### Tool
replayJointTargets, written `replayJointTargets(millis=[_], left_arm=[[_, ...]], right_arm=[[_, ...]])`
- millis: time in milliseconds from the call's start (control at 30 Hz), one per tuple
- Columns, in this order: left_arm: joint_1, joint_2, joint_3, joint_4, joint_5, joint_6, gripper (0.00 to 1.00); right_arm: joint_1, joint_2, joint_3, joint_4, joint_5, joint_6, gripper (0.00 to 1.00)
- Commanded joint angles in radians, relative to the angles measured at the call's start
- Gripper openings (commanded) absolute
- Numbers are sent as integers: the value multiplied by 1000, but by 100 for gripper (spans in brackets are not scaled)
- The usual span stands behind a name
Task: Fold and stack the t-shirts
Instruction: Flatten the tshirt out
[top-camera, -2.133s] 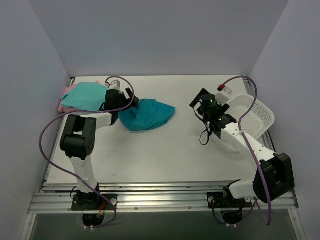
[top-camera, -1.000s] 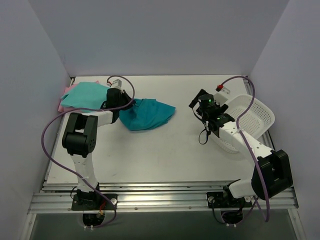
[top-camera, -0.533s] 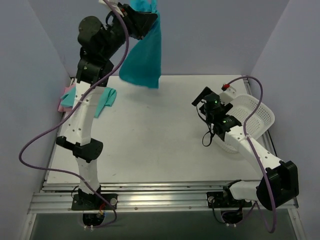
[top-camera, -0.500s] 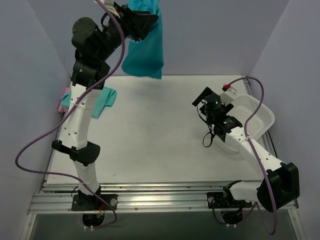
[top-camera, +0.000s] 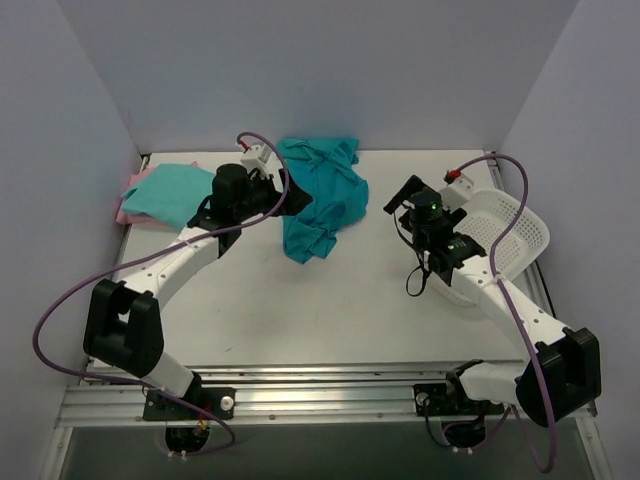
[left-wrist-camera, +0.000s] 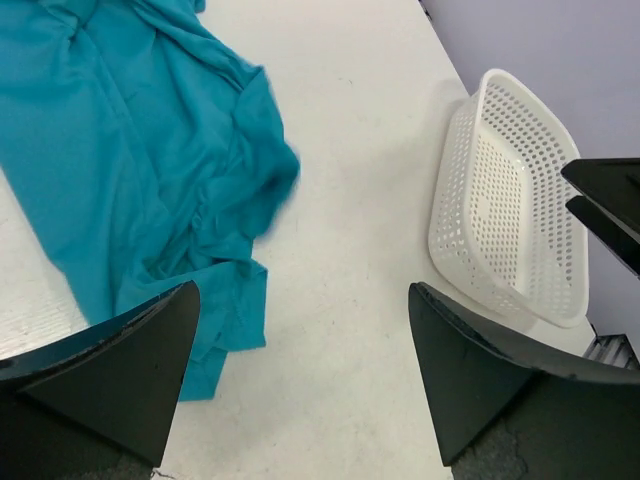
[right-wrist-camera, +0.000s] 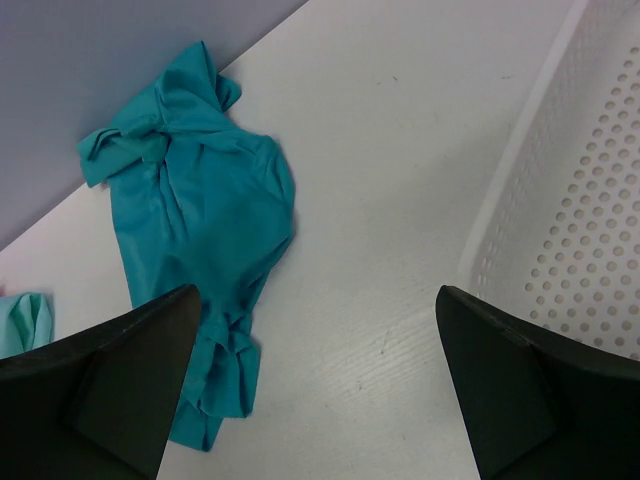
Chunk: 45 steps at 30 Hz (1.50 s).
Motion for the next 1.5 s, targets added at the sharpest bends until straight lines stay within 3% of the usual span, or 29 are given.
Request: replayJointTargets(millis=[0,333,467,867,1467], left_arm=[[12,-126,5,149,-25,8,94],[12,-146,-52,181,-20,18,94],[14,-69,-63,215,-23,5,94],[21,86,-101,297,3,-35,97],[47,127,-130,354,40,-52,98]], right_arm=[[8,-23,-3,13,8,1,100],[71,55,27,59,5,-2,100],[131,186,62,112,-5,-12,100],[146,576,234,184,-124,-12,100],[68,644,211,116,-23,3,99]])
